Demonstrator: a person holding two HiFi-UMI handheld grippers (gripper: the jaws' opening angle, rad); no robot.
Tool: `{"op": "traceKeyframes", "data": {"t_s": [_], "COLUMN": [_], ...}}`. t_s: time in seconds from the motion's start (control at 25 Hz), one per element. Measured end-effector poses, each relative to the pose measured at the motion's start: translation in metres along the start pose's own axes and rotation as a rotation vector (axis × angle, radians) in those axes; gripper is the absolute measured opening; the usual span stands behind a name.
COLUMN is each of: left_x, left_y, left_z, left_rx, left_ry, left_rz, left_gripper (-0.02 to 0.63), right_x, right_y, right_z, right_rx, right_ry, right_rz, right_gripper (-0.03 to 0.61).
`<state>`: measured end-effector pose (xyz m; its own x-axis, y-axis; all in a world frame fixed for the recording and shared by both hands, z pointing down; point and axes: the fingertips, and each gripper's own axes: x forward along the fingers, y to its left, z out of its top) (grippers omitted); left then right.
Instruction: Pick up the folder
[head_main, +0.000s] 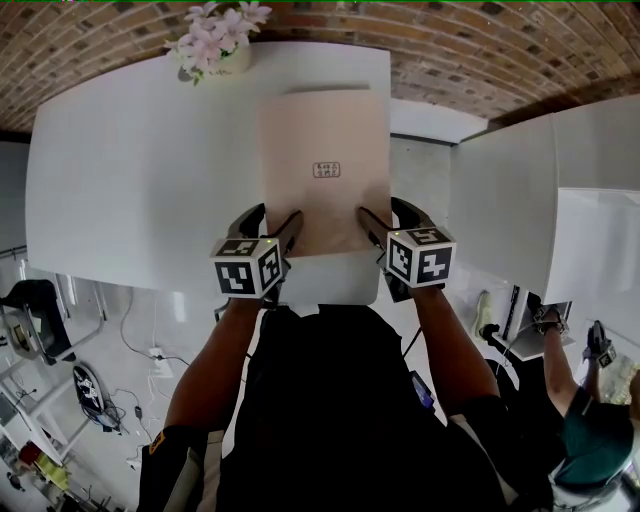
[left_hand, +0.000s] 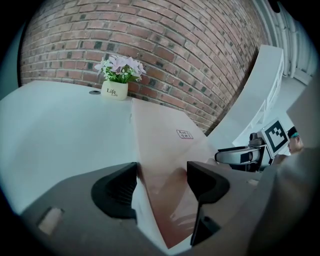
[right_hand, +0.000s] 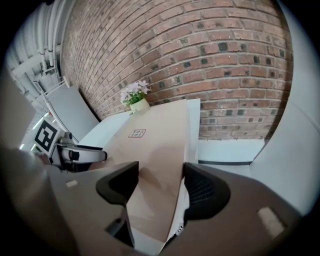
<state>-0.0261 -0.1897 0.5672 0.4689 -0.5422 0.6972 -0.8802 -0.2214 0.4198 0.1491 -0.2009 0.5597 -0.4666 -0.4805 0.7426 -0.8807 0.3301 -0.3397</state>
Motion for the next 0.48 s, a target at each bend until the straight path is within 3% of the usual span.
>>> {"op": "traceKeyframes", "data": {"t_s": [0.48], "left_x": [-0.022], "left_y": [-0.012], "left_z": [0.016], "left_rx": [0.082], "left_ry": [-0.053], "left_rz": [-0.002], "left_gripper": [0.305], "right_x": [-0.023], "right_y": [0.011], "right_z": [0.002], "right_rx": [0.01], "right_ry": [-0.056], "right_rz": [-0.055], "right_gripper": [0.278]}}
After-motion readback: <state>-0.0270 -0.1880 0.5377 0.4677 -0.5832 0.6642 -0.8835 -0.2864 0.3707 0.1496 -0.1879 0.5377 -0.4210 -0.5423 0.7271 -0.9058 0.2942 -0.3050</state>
